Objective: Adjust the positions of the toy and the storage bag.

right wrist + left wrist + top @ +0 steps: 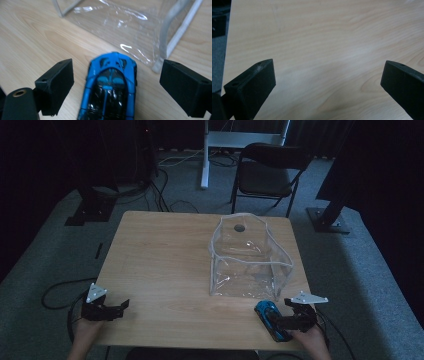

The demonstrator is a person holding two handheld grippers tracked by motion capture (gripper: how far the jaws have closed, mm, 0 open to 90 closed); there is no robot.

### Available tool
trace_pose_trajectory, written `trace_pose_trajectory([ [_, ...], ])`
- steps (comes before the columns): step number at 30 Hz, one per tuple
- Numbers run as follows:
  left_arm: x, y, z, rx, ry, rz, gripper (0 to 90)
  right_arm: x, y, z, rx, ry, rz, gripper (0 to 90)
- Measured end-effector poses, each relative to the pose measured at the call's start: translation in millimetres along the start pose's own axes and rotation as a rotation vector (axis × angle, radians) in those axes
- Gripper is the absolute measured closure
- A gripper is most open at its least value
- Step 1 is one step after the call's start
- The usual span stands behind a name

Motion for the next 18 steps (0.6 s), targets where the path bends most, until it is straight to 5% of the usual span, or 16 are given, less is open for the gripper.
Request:
trace_pose_trajectory([
  [13,-9.5,-23.4,14.3,0.010,0.061,0.143,0.3,-19.1,-21.6,4.1,-0.006,-0.036,0.107,11.3],
  [18,-10.5,-23.1,15.9,0.027,0.084,0.141,0.3,-22.3,-24.4,4.0,0.012,-0.054,0.142,12.4],
])
Point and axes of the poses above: each handheld gripper's, and its own axes: x roughly backward along the jaws, y roughly out of its top, z roughly to its left, the point moved 8 cm from there along -x, roughly forward along the jaws, and after that the axes turned 15 degrees about -z, right-handed, at the moved point
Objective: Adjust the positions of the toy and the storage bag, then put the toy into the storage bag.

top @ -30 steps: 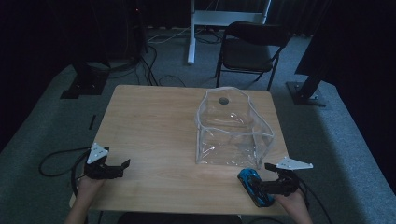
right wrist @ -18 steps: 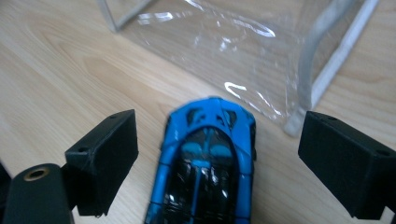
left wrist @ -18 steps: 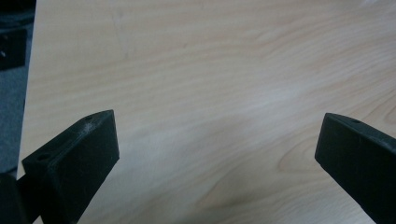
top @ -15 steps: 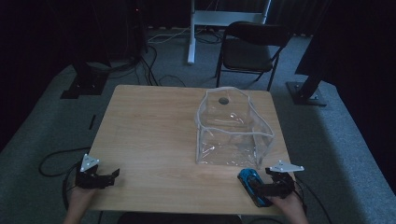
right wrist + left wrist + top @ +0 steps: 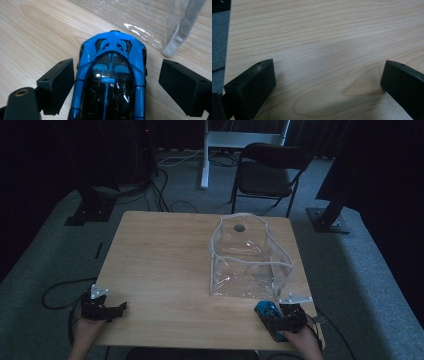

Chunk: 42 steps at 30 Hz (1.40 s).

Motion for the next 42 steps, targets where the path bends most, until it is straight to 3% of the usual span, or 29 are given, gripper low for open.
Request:
trace_pose_trajectory([
  [12,-1.1,0.3,0.6,-0.005,-0.007,-0.013,0.3,-5.3,-9.8,2.8,0.024,-0.022,0.108,13.1],
  [16,-1.1,0.3,0.6,-0.005,-0.007,-0.013,0.3,-8.7,-9.7,4.8,0.055,-0.023,0.149,13.1],
  [21,-1.1,0.3,0.6,-0.004,-0.005,-0.013,0.3,-9.7,-10.4,5.2,0.073,-0.057,0.169,13.4],
  [26,-1.2,0.4,0.6,-0.004,-0.006,-0.013,0.4,-10.2,-10.5,9.2,0.079,-0.048,0.215,11.6],
  [38,-2.3,1.1,0.0,-0.010,-0.011,-0.012,0.4,-11.4,-9.4,8.6,0.082,-0.046,0.246,11.1],
  [42,-2.8,1.5,-0.5,-0.012,-0.015,-0.012,0.3,-10.1,-6.5,9.0,0.071,-0.058,0.221,22.6],
])
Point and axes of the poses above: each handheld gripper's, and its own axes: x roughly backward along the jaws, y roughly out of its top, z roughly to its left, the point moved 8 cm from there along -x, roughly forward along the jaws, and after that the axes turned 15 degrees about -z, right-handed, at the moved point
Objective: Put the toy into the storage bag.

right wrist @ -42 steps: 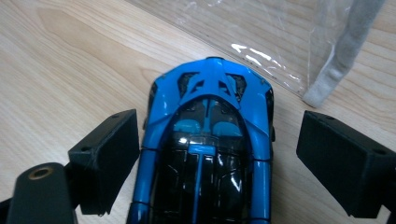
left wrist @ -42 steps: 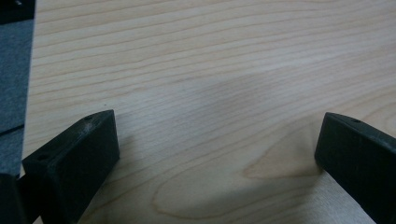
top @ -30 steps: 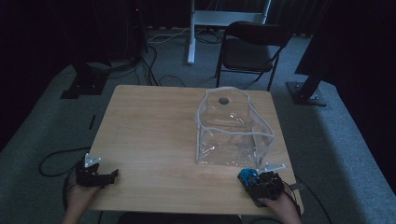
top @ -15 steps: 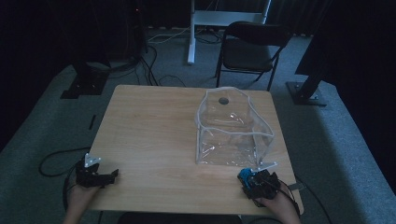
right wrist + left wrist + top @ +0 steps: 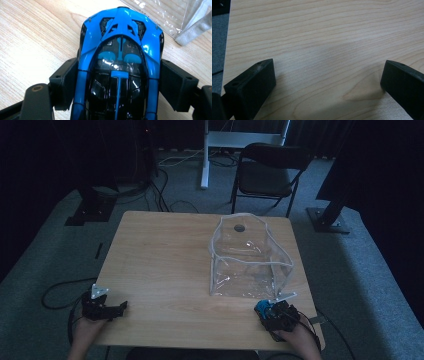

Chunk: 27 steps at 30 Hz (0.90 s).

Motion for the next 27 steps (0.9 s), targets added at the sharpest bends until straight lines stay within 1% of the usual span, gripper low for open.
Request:
trace_pose_trajectory([
  [3,-0.2,0.3,-0.2,0.000,-0.001,0.000,0.4,0.1,0.7,0.2,-0.006,-0.004,0.016,23.1],
  [7,-0.8,0.7,-0.5,-0.002,-0.002,0.000,0.4,-0.8,2.2,0.3,-0.007,-0.006,0.022,23.7],
  [12,-2.4,1.8,-1.2,0.001,-0.002,-0.002,0.4,-1.9,3.8,0.4,-0.023,-0.011,0.010,24.4],
  [13,-2.7,1.9,-1.4,0.001,-0.001,-0.002,0.4,-1.8,4.2,0.2,-0.035,-0.012,0.007,24.5],
  [14,-2.9,2.0,-1.4,0.001,0.000,-0.001,0.4,-1.8,4.0,0.2,-0.034,-0.013,0.006,24.4],
  [18,-2.9,1.9,-1.8,0.003,0.003,-0.001,0.4,-0.4,4.5,-0.4,-0.053,0.012,0.011,24.7],
  [19,-2.7,1.8,-2.0,0.002,0.003,-0.001,0.4,0.0,5.2,-0.5,-0.071,0.011,-0.002,24.7],
  [20,-2.5,1.6,-2.1,0.002,0.003,-0.001,0.4,0.2,4.1,-0.3,-0.063,0.020,0.008,24.7],
  [21,-2.1,1.3,-2.3,0.002,0.003,0.000,0.4,0.7,4.3,-0.4,-0.067,0.016,-0.001,24.7],
  [22,-1.9,1.2,-2.6,0.003,0.003,-0.002,0.4,2.0,4.8,-0.5,-0.076,0.020,-0.015,24.8],
  [23,-1.7,1.1,-2.7,0.003,0.004,-0.002,0.4,3.2,4.7,-0.7,-0.076,0.030,-0.016,24.9],
  [24,-1.6,1.0,-2.8,0.003,0.003,-0.002,0.4,4.8,5.8,-1.6,-0.093,0.026,-0.035,25.0],
  [26,-1.6,1.0,-2.7,0.003,0.004,-0.002,0.4,8.6,7.2,-1.8,-0.097,0.046,-0.047,26.0],
  [27,-1.6,1.0,-2.7,0.003,0.003,-0.002,0.4,10.7,9.0,-2.3,-0.109,0.041,-0.066,26.1],
])
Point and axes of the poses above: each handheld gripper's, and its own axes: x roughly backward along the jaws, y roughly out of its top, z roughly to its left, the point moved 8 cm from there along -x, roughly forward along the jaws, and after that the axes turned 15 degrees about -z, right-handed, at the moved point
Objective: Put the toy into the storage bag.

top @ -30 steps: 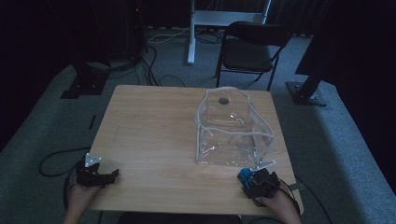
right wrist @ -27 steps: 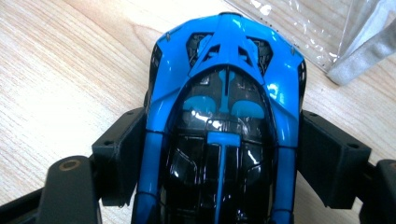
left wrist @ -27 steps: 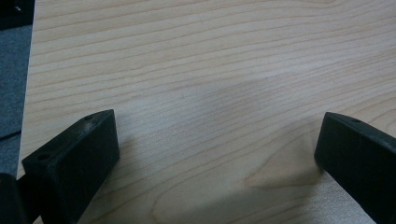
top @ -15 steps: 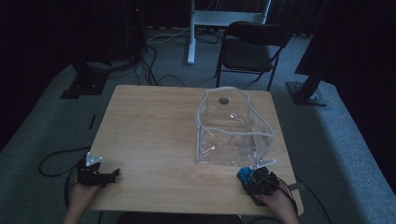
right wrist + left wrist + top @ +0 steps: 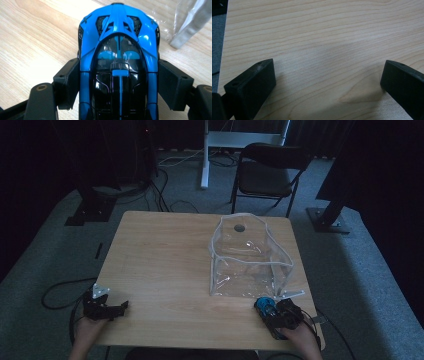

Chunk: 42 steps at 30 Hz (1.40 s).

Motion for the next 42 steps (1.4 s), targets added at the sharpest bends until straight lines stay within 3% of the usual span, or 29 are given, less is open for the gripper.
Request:
trace_pose_trajectory([
  [10,-0.7,0.6,0.3,-0.006,-0.008,0.001,0.4,8.0,4.1,1.9,-0.025,0.027,-0.024,26.1],
  [14,-0.9,0.7,0.0,-0.009,-0.013,0.000,0.4,19.2,14.8,1.6,-0.039,0.055,-0.072,26.1],
  [21,-1.0,0.6,0.0,-0.011,-0.015,0.000,0.4,32.7,28.9,-1.7,-0.052,0.040,-0.145,26.2],
  [28,-1.0,0.7,-0.1,-0.010,-0.015,0.000,0.4,46.4,43.3,2.9,-0.031,0.056,-0.187,26.1],
  [42,-1.0,0.7,-0.1,-0.010,-0.016,0.000,0.4,90.7,87.7,3.1,0.012,0.056,-0.333,26.1],
])
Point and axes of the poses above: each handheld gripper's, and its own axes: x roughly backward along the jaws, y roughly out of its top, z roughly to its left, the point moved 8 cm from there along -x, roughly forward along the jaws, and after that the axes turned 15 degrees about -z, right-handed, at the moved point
